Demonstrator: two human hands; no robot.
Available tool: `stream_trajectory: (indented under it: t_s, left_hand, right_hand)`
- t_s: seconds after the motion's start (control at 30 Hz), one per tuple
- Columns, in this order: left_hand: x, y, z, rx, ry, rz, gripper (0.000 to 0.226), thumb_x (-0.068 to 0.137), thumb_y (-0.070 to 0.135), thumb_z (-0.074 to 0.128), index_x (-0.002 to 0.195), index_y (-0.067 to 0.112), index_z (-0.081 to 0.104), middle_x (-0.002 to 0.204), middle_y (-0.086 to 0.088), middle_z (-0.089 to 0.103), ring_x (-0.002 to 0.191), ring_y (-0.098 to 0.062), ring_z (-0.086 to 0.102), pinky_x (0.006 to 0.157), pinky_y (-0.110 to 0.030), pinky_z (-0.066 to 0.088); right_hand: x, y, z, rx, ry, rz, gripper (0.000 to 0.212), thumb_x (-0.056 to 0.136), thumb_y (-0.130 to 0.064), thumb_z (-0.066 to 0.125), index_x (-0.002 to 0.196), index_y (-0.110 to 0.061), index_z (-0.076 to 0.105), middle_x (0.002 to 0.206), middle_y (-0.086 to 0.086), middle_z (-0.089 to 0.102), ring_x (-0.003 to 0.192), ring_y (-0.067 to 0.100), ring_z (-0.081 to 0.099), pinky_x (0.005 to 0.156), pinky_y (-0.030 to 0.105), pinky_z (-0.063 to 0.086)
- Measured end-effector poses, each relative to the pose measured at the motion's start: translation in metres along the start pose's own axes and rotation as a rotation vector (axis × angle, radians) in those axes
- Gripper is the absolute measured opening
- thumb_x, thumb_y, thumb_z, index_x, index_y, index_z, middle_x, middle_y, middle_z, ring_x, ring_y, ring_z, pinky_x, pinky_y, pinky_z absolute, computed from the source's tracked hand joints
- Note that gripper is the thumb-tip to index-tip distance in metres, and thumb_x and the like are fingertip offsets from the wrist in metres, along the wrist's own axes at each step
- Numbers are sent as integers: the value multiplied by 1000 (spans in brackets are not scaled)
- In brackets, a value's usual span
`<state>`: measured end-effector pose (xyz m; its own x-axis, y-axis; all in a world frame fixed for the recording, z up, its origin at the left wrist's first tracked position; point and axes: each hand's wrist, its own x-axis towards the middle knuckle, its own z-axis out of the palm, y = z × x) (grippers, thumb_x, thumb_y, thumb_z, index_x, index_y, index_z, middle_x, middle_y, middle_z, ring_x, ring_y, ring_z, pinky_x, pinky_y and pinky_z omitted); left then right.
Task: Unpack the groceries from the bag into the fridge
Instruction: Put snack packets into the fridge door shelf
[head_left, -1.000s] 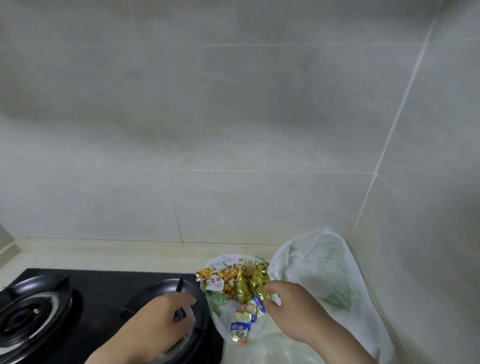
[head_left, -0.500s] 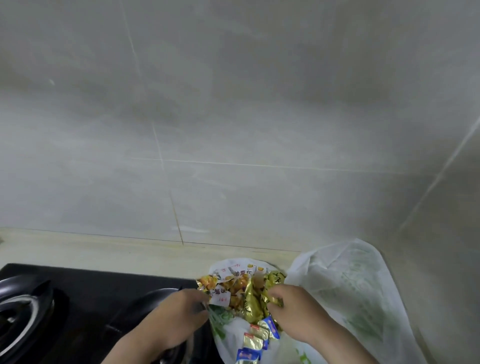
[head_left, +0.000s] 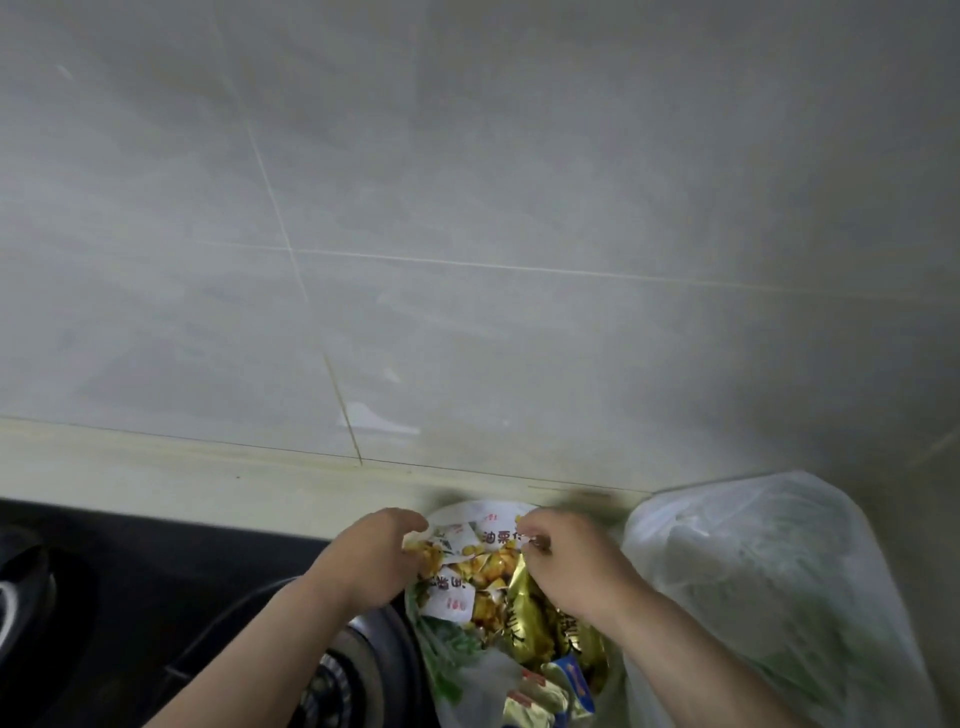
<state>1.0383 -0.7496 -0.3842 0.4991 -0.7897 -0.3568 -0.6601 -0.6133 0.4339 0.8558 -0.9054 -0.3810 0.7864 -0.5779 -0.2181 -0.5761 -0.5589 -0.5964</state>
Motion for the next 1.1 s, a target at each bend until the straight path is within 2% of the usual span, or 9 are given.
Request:
stream_trajectory:
  t_s: [0.37, 0.47, 0.57, 0.6, 0.7, 0.77, 0.87, 1.0, 1.1]
  left_hand:
    - [38, -2, 22, 32, -120, -54, 31, 86, 26, 54, 115, 24, 65, 113, 4, 65, 103, -17, 59, 88, -30, 49]
    - [45, -2, 23, 11, -120, -52, 15, 82, 26, 54, 89, 22, 66, 92, 3, 65, 88, -17, 60, 74, -29, 49]
    - [50, 0, 23, 5, -145, -49, 13, 81, 24, 54, 80, 18, 65, 86, 0, 65, 82, -17, 60, 71, -29, 48]
    - [51, 1, 23, 5, -153, -48, 12, 81, 25, 54, 78, 19, 64, 84, 0, 65, 81, -16, 60, 69, -28, 48]
    - [52, 1, 21, 18, -180, -47, 12, 81, 27, 56, 72, 20, 62, 79, 2, 62, 75, -15, 58, 63, -27, 45]
    - [52, 1, 19, 22, -193, -48, 16, 80, 28, 57, 65, 22, 56, 74, 3, 57, 71, -15, 55, 60, -26, 40]
    - [51, 3, 18, 10, -190, -64, 12, 80, 28, 60, 78, 18, 64, 83, 1, 61, 78, -17, 57, 64, -27, 43]
    - [50, 3, 19, -20, -179, -73, 31, 83, 29, 63, 112, 19, 63, 108, 0, 61, 96, -18, 57, 77, -27, 46]
    - [50, 5, 16, -4, -184, -85, 43, 83, 31, 67, 123, 19, 57, 121, -1, 56, 102, -18, 53, 82, -26, 43]
  right_hand:
    - [44, 12, 11, -77, -185, 42, 41, 96, -32, 55, 135, -19, 55, 137, 0, 56, 123, 17, 53, 101, 31, 45]
    - [49, 12, 12, -62, -183, 72, 39, 96, -35, 55, 132, -20, 58, 131, -3, 58, 118, 16, 54, 92, 27, 46]
    - [56, 15, 17, -88, -155, 98, 17, 94, -33, 55, 108, -25, 58, 98, -14, 54, 103, 17, 53, 70, 21, 40]
    - [57, 15, 19, -108, -167, 101, 16, 93, -31, 56, 108, -24, 57, 99, -14, 54, 104, 19, 53, 72, 22, 41]
    - [60, 13, 21, -149, -211, 100, 44, 91, -21, 57, 134, -16, 53, 137, 2, 52, 123, 23, 51, 96, 29, 47]
    - [59, 11, 22, -156, -208, 95, 49, 91, -19, 56, 139, -16, 49, 143, 4, 48, 127, 23, 49, 99, 29, 44]
    - [55, 12, 22, -131, -200, 88, 48, 93, -26, 55, 140, -16, 48, 144, 4, 47, 126, 22, 49, 99, 30, 43]
    - [50, 15, 22, -100, -151, 80, 45, 92, -36, 58, 133, -17, 53, 128, 0, 49, 110, 16, 52, 82, 24, 39]
    - [50, 16, 24, -109, -136, 96, 46, 90, -29, 58, 133, -16, 51, 133, 5, 48, 115, 19, 52, 90, 26, 45]
